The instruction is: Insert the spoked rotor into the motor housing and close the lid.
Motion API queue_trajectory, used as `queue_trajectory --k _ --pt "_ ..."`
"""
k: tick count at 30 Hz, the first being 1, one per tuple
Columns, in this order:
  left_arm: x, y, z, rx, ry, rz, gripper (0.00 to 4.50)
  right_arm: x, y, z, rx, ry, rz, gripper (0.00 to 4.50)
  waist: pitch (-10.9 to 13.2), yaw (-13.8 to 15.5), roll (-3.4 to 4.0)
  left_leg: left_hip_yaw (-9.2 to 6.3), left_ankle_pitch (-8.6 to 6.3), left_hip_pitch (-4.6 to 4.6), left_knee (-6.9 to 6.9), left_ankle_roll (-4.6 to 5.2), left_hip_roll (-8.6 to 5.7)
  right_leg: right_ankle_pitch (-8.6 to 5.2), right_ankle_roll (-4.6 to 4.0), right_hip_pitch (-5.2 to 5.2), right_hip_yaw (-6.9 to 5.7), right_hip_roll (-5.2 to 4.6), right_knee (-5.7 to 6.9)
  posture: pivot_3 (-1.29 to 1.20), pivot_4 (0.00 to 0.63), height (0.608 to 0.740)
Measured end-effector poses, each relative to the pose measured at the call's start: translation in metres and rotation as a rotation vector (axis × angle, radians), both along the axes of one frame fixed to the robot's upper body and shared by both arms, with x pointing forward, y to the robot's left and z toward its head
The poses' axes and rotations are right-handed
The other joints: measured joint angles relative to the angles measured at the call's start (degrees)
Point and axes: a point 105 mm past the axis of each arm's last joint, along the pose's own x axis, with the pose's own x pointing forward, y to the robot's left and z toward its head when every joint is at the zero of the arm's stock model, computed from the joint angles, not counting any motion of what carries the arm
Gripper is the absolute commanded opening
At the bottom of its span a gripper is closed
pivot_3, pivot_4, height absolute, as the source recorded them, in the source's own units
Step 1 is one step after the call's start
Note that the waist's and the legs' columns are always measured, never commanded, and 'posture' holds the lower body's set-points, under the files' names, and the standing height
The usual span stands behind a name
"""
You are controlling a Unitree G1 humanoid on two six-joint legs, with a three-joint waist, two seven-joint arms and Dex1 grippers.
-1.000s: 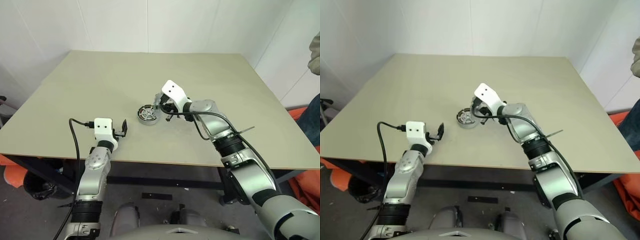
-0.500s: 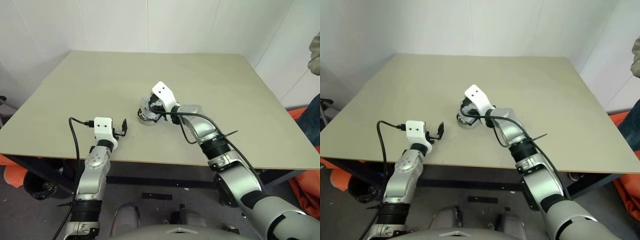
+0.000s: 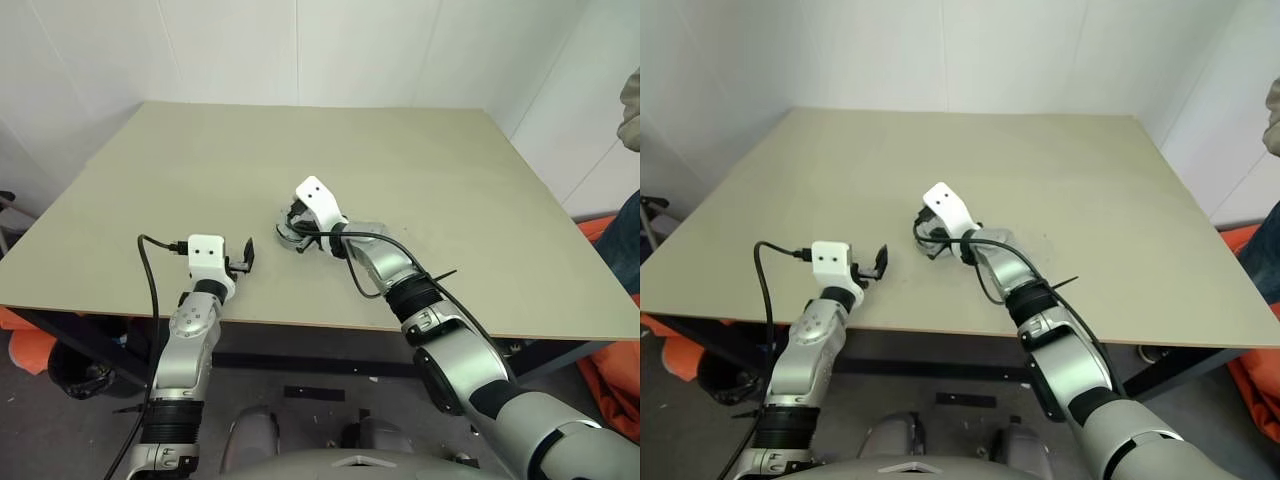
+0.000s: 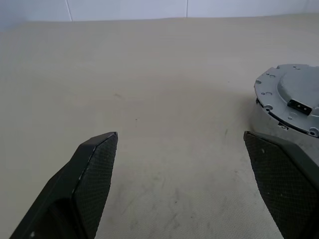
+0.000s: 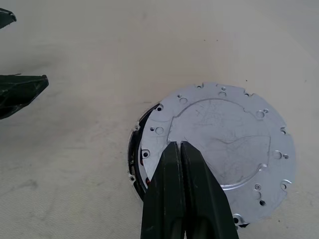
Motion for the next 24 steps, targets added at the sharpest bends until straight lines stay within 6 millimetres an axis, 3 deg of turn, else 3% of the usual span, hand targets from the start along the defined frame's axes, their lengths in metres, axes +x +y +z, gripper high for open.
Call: queue_trajectory --k 3,8,9,11,22,24 --pt "-0.001 0.001 0.001 0.002 -0.004 0.001 4.29 -0.009 -0.006 0.005 0.04 -0.039 0.022 0.04 0.0 0.1 0.0 0.0 0.01 -0.08 -0.02 -0.01 -0.01 0.0 0.01 -0.05 0.0 0.0 -0.02 0.0 0.0 0.74" --pt "-0.001 0.0 0.001 0.002 -0.005 0.0 4.29 -0.021 -0.006 0.033 0.08 -0.146 0.07 0.04 0.0 -0.2 0.0 0.0 0.01 -0.1 -0.07 0.0 0.0 0.0 0.02 -0.13 0.01 0.01 -0.02 0.0 0.0 0.74" --pt "-0.001 0.0 0.001 0.002 -0.005 -0.001 4.29 -0.022 -0.005 0.037 0.084 -0.155 0.073 0.21 0.0 -0.2 0.0 0.0 0.01 -0.05 -0.09 0.0 0.0 0.0 0.01 -0.12 0.01 0.02 -0.02 0.0 0.0 0.74" --pt "-0.001 0.0 0.002 0.002 -0.005 -0.001 4.29 -0.023 -0.001 0.038 0.097 -0.156 0.066 0.62 0.0 -0.2 0.0 0.01 0.01 0.03 -0.12 -0.01 -0.01 -0.01 0.02 -0.07 0.01 0.01 -0.02 0.0 0.0 0.74" --pt "0.0 -0.001 0.002 0.002 -0.004 -0.006 4.29 -0.01 0.023 0.017 0.073 -0.11 0.026 4.39 0.0 -0.2 0.01 0.04 0.04 -0.06 -0.16 -0.06 -0.03 -0.01 0.01 -0.14 0.04 0.0 -0.06 0.0 0.0 0.74" --pt "-0.001 -0.001 0.001 0.002 -0.002 -0.004 4.29 -0.007 0.024 0.014 0.066 -0.106 0.019 4.48 0.0 -0.2 0.01 0.04 0.07 -0.14 -0.16 -0.11 -0.02 -0.01 0.01 -0.21 0.04 0.01 -0.05 0.0 0.0 0.74"
